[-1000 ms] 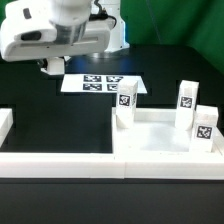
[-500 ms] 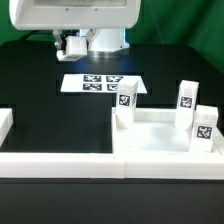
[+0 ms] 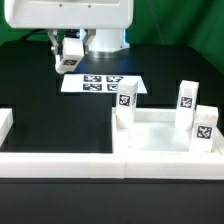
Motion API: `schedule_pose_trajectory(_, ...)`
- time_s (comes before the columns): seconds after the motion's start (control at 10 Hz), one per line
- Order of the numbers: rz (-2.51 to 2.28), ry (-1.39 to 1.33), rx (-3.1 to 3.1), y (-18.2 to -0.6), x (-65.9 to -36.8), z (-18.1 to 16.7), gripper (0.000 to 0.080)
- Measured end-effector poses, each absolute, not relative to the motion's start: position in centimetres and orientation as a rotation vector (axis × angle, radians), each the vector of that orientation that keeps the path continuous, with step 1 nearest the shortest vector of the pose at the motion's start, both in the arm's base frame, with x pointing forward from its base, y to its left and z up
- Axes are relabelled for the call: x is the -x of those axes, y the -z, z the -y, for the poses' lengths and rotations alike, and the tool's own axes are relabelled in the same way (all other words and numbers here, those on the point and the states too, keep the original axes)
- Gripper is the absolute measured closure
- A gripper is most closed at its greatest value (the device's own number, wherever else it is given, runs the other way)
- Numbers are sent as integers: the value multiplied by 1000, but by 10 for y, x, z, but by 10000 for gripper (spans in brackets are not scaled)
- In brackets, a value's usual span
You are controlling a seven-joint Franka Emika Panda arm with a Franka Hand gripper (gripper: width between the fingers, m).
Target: Assemble square table
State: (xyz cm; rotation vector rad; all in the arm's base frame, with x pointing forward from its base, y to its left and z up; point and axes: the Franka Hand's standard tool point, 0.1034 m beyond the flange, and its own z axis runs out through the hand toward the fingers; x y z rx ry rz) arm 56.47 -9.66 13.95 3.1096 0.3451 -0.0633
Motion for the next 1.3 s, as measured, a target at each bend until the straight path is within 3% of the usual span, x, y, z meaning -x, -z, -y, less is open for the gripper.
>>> schedule_pose_trajectory(0.4, -86, -315, -3149, -162, -632, 42, 509)
schedule_pose_trajectory(0.7, -100, -477, -3091, -163, -627, 35, 509)
schedule_pose_trajectory(1.1, -42, -405, -3175, -157, -615, 46, 509)
schedule_pose_trajectory(1.3, 56, -424, -3222, -154, -627, 44, 509)
